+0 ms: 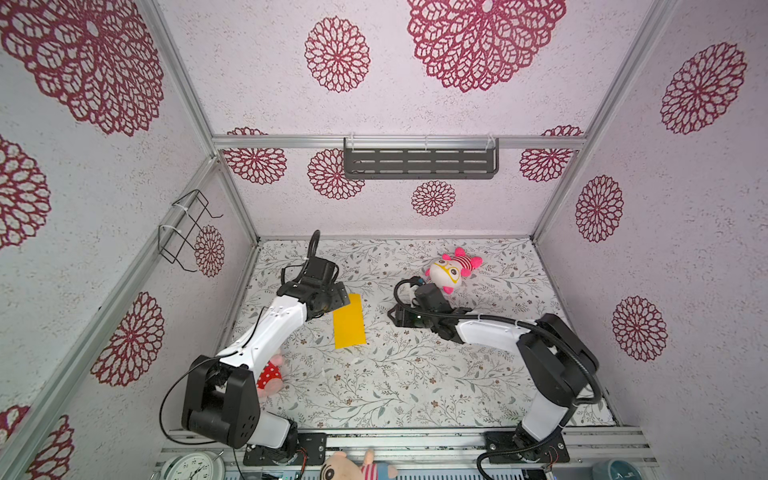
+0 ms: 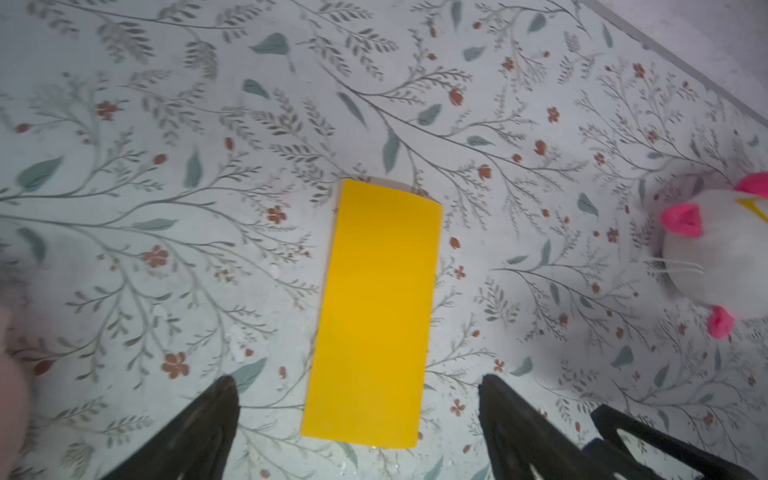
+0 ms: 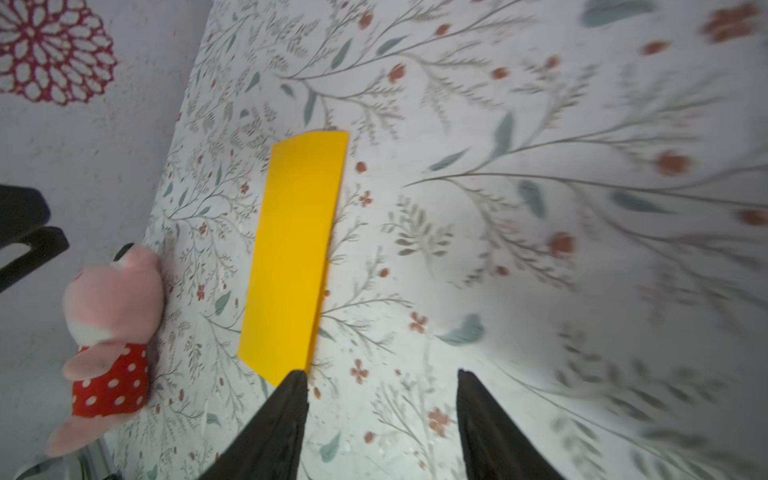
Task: Fold a paper plane with a square sheet of paper (pick it up from the middle)
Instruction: 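Open the right gripper and withdraw it while the left gripper lowers the strip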
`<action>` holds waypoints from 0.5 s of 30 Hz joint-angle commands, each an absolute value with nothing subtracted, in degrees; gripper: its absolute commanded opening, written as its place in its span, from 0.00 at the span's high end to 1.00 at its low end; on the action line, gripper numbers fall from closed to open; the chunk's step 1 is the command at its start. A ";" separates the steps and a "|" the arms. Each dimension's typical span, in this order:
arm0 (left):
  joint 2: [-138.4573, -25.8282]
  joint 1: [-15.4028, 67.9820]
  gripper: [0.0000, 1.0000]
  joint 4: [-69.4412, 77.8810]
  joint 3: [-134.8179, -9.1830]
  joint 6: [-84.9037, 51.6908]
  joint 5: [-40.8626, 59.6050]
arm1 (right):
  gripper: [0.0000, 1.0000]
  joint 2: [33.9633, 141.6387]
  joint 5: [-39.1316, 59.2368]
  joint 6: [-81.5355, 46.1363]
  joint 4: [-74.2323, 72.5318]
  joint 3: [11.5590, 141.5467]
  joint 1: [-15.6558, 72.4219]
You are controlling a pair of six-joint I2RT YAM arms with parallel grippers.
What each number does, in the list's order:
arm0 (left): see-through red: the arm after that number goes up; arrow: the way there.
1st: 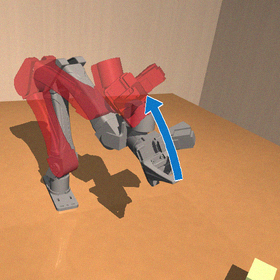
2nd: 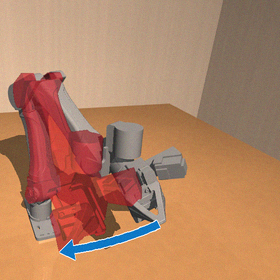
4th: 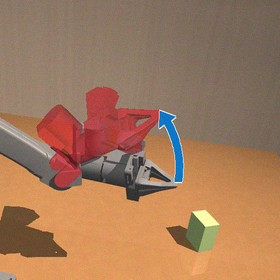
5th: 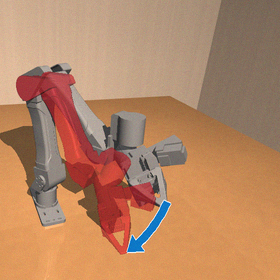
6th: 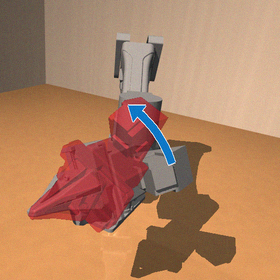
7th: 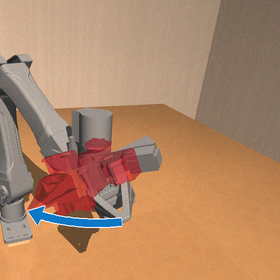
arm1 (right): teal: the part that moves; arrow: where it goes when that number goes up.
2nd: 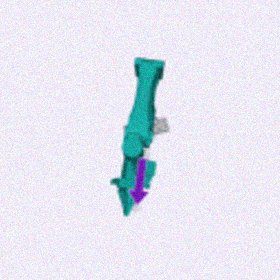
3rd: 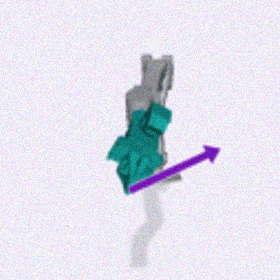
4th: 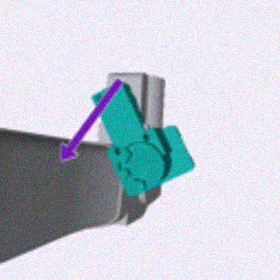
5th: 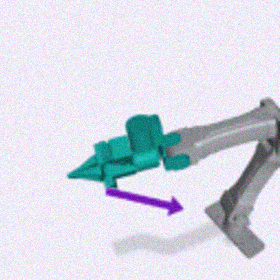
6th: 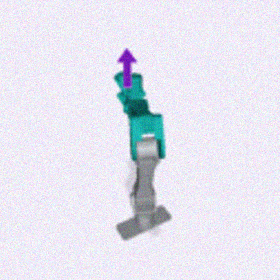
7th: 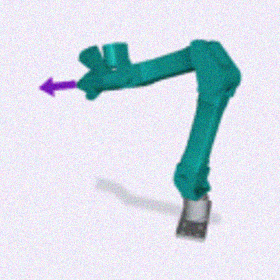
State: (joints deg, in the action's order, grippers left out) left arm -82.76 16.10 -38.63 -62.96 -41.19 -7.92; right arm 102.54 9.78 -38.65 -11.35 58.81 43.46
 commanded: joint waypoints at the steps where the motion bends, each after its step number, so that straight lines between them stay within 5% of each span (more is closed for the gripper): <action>1: -77.18 12.14 0.01 -34.24 -57.64 -41.04 -5.23 | 0.53 110.24 13.45 -40.57 -10.99 69.94 47.27; 7: -71.20 6.15 0.02 -32.43 -52.16 -41.04 -1.53 | 0.66 121.02 15.33 -43.54 -7.98 81.80 50.33; 15: -66.36 2.94 0.03 -30.61 -49.57 -43.24 -1.22 | 0.68 125.14 13.91 -46.57 -7.11 84.42 50.85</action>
State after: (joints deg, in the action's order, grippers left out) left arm -67.40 3.77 -33.17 -50.06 -42.37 -2.37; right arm 125.58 14.81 -44.69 -8.08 83.07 51.42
